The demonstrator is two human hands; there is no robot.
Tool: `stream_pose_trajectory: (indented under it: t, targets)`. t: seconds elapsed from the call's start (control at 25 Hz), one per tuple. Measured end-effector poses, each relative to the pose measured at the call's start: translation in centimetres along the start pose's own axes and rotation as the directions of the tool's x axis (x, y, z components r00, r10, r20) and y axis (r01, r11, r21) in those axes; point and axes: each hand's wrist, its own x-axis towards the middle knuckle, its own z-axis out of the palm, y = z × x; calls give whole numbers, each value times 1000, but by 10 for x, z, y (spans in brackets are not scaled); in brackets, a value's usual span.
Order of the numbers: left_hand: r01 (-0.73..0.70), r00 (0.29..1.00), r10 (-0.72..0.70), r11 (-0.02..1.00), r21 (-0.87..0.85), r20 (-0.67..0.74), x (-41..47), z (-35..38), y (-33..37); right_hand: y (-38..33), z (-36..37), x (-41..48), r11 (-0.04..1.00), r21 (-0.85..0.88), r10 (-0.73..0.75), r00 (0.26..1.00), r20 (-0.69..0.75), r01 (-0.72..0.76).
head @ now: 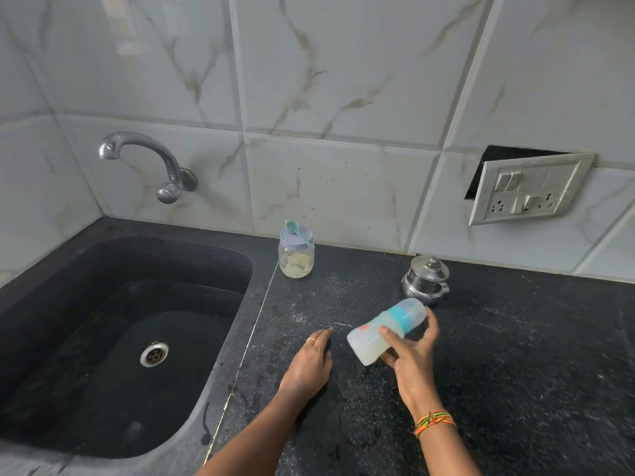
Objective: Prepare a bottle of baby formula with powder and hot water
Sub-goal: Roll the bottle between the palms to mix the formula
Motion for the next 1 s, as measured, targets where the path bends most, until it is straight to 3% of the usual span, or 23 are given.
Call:
stream_pose_trajectory:
  t: [0.08,0.2,0.36,0.48,0.68,0.8,0.92,1.0]
  targets:
    - [-1,1000,1,1000,-1,-1,0,-1,1,1,0,-1,1000,-23,-14,1000,9,15]
    - [1,1000,-1,1000,-1,-1,0,-1,1,3,-1,0,993,114,0,998,-56,7]
    - [6,1000,-6,1000,-6,5,1,0,0,2,-3,-4,996,-86,-24,999,25,27]
    - [9,1000,-9,1000,-13,2,0,-1,1,6,-4,-1,994,109,-1,996,-89,10]
    - [12,1000,-12,1000,-17,4,0,-1,0,3,-5,-3,1000,-19,-6,999,-35,6]
    - [15,1000,-15,1000,-19,5,-1,-1,1,6,-2,0,974,224,55,988,-141,-22]
    - [10,1000,-10,1000,-12,9,0,0,1,5,-1,-2,996,87,45,996,-79,-38]
    - [13,1000,-13,1000,-10,8,0,0,0,7,0,-1,992,119,47,994,-94,-36]
